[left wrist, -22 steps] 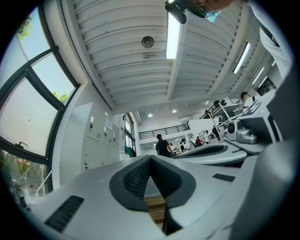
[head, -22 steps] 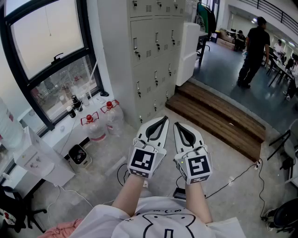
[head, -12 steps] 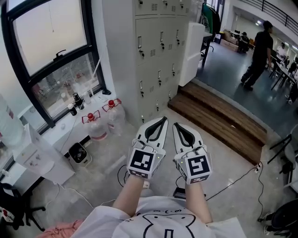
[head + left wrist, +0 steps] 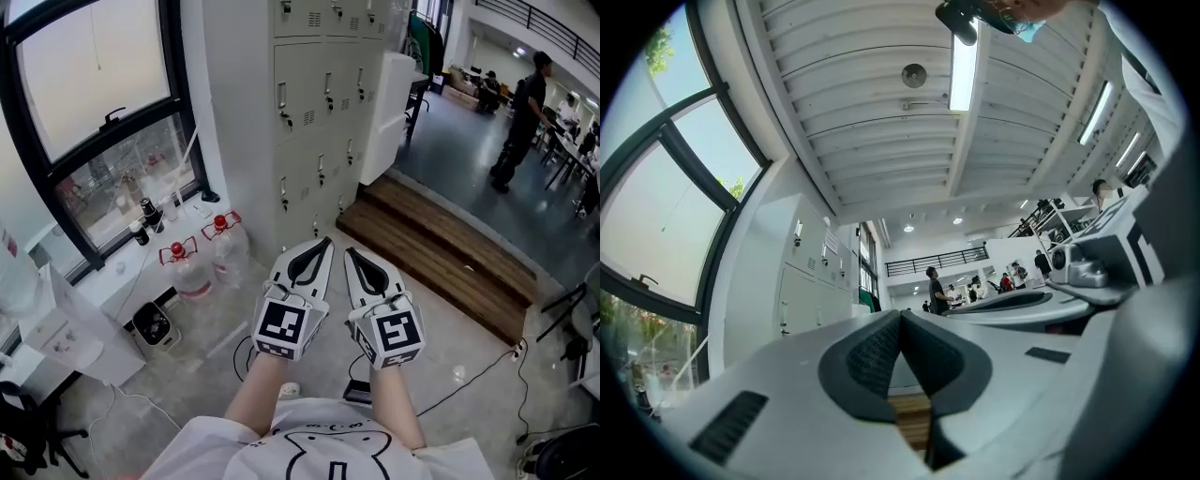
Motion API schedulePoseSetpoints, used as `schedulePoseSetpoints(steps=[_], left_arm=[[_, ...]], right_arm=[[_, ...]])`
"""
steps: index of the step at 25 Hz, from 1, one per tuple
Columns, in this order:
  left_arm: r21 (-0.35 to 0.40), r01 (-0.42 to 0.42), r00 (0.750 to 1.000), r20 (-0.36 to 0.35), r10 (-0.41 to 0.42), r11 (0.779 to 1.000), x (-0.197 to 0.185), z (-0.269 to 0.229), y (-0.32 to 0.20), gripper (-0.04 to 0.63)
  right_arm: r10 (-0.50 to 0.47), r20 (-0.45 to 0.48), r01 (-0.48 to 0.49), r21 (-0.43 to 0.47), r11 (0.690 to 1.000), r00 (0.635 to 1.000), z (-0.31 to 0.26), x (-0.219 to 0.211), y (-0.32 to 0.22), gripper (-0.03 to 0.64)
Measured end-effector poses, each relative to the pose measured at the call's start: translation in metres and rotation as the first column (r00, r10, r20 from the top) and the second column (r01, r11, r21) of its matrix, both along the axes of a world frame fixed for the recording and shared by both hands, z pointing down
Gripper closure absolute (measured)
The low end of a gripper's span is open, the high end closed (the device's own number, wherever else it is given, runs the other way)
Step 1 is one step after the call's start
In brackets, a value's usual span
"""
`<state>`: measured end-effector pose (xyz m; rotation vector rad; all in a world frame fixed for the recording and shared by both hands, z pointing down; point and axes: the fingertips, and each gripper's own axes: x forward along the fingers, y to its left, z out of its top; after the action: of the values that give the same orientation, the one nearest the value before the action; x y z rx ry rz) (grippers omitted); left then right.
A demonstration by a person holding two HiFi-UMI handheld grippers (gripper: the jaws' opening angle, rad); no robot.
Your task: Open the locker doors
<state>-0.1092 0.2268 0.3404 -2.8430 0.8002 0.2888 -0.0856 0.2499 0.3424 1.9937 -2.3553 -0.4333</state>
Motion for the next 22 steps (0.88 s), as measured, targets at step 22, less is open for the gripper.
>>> schedulePoseSetpoints(steps=[22], left_arm=[[-0.066,-0.035,0.998,0.041,0.038,0.997,0.012,0.018,-0.190,0.577]], right_arm=[[0.007,0.018,-0.006,-0.096,0.995,1.000,0.022,0.007,-0.191,0.597]])
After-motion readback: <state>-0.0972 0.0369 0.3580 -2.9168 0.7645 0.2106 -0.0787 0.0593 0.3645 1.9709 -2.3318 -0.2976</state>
